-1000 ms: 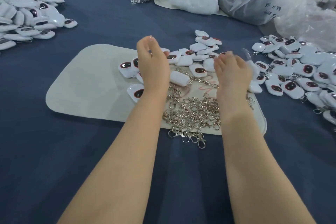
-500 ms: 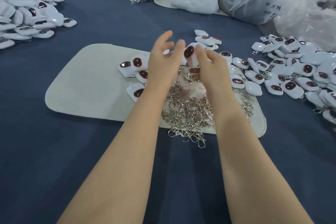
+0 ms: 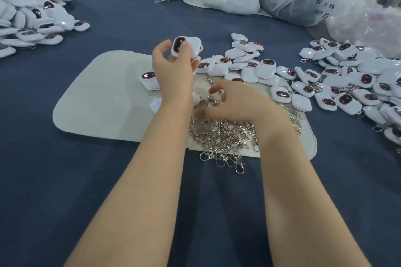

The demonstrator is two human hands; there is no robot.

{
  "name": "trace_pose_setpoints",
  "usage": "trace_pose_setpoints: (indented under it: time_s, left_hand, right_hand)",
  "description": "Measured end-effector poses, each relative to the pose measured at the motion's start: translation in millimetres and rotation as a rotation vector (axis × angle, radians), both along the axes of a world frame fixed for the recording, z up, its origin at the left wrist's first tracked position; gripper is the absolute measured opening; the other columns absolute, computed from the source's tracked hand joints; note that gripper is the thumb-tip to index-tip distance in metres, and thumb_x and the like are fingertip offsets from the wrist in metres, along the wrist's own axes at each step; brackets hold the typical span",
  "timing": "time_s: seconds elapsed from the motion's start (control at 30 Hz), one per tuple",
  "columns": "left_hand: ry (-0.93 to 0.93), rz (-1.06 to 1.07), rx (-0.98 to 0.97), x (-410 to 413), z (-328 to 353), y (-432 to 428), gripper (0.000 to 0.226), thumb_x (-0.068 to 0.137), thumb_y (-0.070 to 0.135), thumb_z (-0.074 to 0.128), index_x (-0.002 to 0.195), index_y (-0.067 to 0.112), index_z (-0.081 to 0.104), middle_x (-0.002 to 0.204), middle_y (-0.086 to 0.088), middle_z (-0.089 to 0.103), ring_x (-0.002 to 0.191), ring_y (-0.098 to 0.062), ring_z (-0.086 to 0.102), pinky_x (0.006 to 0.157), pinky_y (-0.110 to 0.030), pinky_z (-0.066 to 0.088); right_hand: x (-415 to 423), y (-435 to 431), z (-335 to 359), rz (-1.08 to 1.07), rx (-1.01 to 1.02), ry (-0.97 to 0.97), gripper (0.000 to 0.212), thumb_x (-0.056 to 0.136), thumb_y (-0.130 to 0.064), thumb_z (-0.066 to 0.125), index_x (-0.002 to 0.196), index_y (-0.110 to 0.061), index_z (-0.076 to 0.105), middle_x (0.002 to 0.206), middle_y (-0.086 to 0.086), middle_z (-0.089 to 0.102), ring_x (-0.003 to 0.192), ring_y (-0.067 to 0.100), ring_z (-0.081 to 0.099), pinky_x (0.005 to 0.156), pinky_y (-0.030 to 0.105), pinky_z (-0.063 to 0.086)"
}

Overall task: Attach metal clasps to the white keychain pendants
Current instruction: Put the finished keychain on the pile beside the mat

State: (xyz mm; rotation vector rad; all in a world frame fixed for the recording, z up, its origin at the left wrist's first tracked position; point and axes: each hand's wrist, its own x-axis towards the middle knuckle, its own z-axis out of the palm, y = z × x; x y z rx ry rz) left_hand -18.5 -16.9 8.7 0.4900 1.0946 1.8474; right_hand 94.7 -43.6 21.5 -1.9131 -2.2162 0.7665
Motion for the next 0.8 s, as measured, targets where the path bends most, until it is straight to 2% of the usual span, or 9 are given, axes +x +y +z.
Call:
trace_pose_setpoints:
  time_s: [0.07, 0.17, 0.27, 0.4, 0.53, 0.6, 0.67, 0.73, 0.8]
  left_hand:
    - [-0.024, 0.021, -0.005, -1.1, 1.5, -0.4, 0.025, 0.091, 0.01, 0.058, 0.114, 0.008, 0.05, 0.109, -0.015, 0.062, 0.052, -0.004, 0.062, 0.06, -0.017, 0.053]
    - [-0.011, 0.049, -0.009, -1.8, 2.1, -0.9, 0.02, 0.091, 0.012, 0.058, 0.109, 0.008, 0.052, 0.106, -0.014, 0.062, 0.05, -0.003, 0.061, 0.062, -0.018, 0.054]
    - [-0.001, 0.047, -0.013, -1.1, 2.0, -1.2, 0.017, 0.091, 0.012, 0.058, 0.106, 0.009, 0.052, 0.109, -0.015, 0.061, 0.05, -0.003, 0.061, 0.061, -0.018, 0.054]
    - [-0.01, 0.041, -0.006, -1.3, 2.2, -2.2, 0.017, 0.091, 0.011, 0.057, 0.107, 0.008, 0.051, 0.112, -0.018, 0.061, 0.054, -0.005, 0.062, 0.062, -0.019, 0.054]
    - [-0.022, 0.052, -0.007, -3.4, 3.3, -3.7, 0.018, 0.09, 0.011, 0.056, 0.108, 0.008, 0.052, 0.118, -0.019, 0.061, 0.055, -0.005, 0.062, 0.061, -0.017, 0.053]
    - [-0.03, 0.055, -0.005, -5.0, 4.4, -4.5, 0.017, 0.089, 0.011, 0.056, 0.106, 0.01, 0.053, 0.12, -0.018, 0.061, 0.063, -0.008, 0.063, 0.062, -0.017, 0.052]
    - [-0.039, 0.05, 0.005, -5.6, 5.2, -5.6, 0.013, 0.089, 0.009, 0.056, 0.102, 0.01, 0.053, 0.121, -0.02, 0.06, 0.071, -0.014, 0.064, 0.062, -0.017, 0.052]
    - [-0.036, 0.034, 0.008, -4.2, 5.4, -6.4, 0.012, 0.089, 0.007, 0.055, 0.1, 0.011, 0.052, 0.121, -0.022, 0.059, 0.068, -0.013, 0.064, 0.063, -0.019, 0.053]
    - [-0.03, 0.021, 0.0, -2.5, 5.3, -6.0, 0.014, 0.089, 0.007, 0.055, 0.102, 0.009, 0.051, 0.12, -0.022, 0.06, 0.061, -0.009, 0.064, 0.064, -0.019, 0.053]
  right_hand:
    - [-1.2, -6.0, 8.2, 0.022, -0.028, -0.052, 0.08, 0.059, -0.056, 0.077, 0.126, -0.026, 0.044, 0.114, -0.002, 0.046, 0.088, 0.015, 0.052, 0.066, 0.03, 0.037]
    - [-7.9, -15.0, 12.5, 0.131, -0.089, -0.208, 0.08, 0.054, -0.061, 0.076, 0.114, -0.021, 0.044, 0.088, -0.009, 0.049, 0.076, 0.01, 0.051, 0.056, 0.026, 0.035]
    - [-21.2, -10.5, -2.2, 0.12, -0.006, -0.188, 0.055, 0.07, -0.04, 0.076, 0.106, -0.013, 0.045, 0.081, -0.004, 0.051, 0.067, 0.014, 0.051, 0.052, 0.025, 0.034]
    - [-13.8, 6.2, -15.5, -0.117, 0.209, -0.106, 0.024, 0.088, -0.015, 0.058, 0.112, -0.013, 0.056, 0.112, 0.009, 0.061, 0.1, 0.027, 0.058, 0.074, 0.029, 0.042]
    - [-6.5, 7.7, -9.4, -0.149, 0.216, 0.032, 0.019, 0.086, -0.02, 0.06, 0.105, -0.017, 0.058, 0.107, 0.008, 0.062, 0.093, 0.025, 0.061, 0.077, 0.032, 0.047]
    - [-11.3, -0.3, -0.9, -0.052, 0.16, 0.105, 0.023, 0.081, -0.029, 0.066, 0.097, -0.014, 0.059, 0.084, 0.005, 0.068, 0.072, 0.02, 0.065, 0.068, 0.029, 0.053]
    - [-16.9, -12.1, 7.7, 0.087, -0.019, 0.072, 0.034, 0.074, -0.039, 0.072, 0.087, -0.01, 0.059, 0.052, 0.0, 0.065, 0.044, 0.012, 0.06, 0.048, 0.019, 0.05]
    - [-14.7, -19.8, 14.5, 0.164, -0.174, 0.005, 0.041, 0.071, -0.042, 0.075, 0.087, -0.008, 0.06, 0.051, 0.002, 0.066, 0.039, 0.011, 0.057, 0.041, 0.015, 0.046]
    - [-7.5, -21.9, 20.9, 0.168, -0.26, -0.057, 0.044, 0.073, -0.043, 0.076, 0.09, -0.006, 0.059, 0.056, 0.003, 0.069, 0.043, 0.013, 0.057, 0.042, 0.015, 0.046]
